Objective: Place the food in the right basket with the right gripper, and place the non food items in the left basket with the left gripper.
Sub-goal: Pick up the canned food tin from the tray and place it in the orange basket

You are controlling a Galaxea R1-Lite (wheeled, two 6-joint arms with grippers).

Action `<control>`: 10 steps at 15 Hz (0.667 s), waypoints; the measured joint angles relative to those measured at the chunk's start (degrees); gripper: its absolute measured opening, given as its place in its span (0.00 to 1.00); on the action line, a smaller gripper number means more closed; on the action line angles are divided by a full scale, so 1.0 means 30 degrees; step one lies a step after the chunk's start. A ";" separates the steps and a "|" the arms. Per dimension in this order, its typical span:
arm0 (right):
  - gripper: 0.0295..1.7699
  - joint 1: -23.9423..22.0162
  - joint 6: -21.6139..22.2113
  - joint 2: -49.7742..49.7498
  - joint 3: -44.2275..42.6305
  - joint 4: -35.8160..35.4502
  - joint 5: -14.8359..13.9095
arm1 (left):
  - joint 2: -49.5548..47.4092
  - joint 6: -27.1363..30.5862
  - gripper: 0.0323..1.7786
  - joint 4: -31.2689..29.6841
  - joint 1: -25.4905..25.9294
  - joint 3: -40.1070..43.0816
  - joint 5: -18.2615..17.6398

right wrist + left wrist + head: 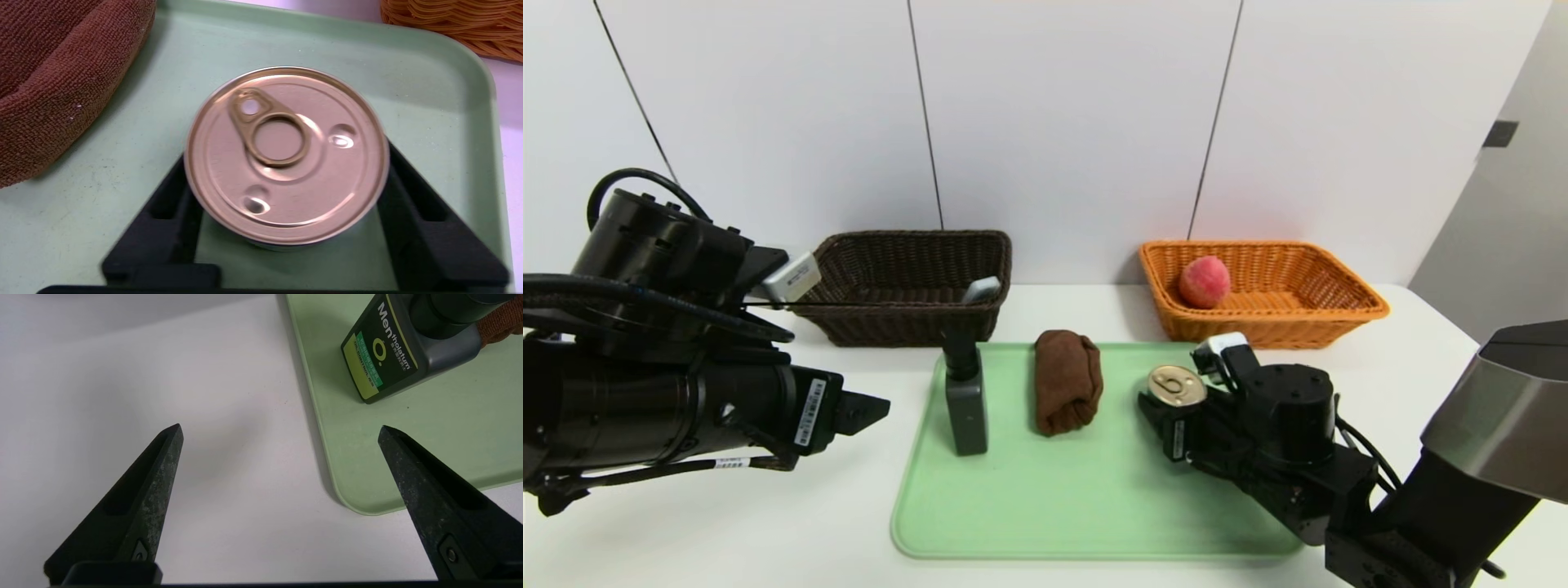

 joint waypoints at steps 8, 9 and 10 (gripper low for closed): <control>0.56 0.0016 0.0057 0.0049 -0.0394 0.0012 0.0024 | 0.0158 -0.0028 0.95 0.0008 0.0000 0.0020 0.0008; 0.56 0.0081 0.0057 0.0008 -0.0435 0.0012 0.0024 | 0.0175 -0.0037 0.95 0.0008 0.0000 0.0041 0.0000; 0.56 0.0195 0.0045 -0.0061 -0.0500 0.0012 -0.0008 | 0.0183 -0.0045 0.95 0.0000 0.0000 0.0065 0.0000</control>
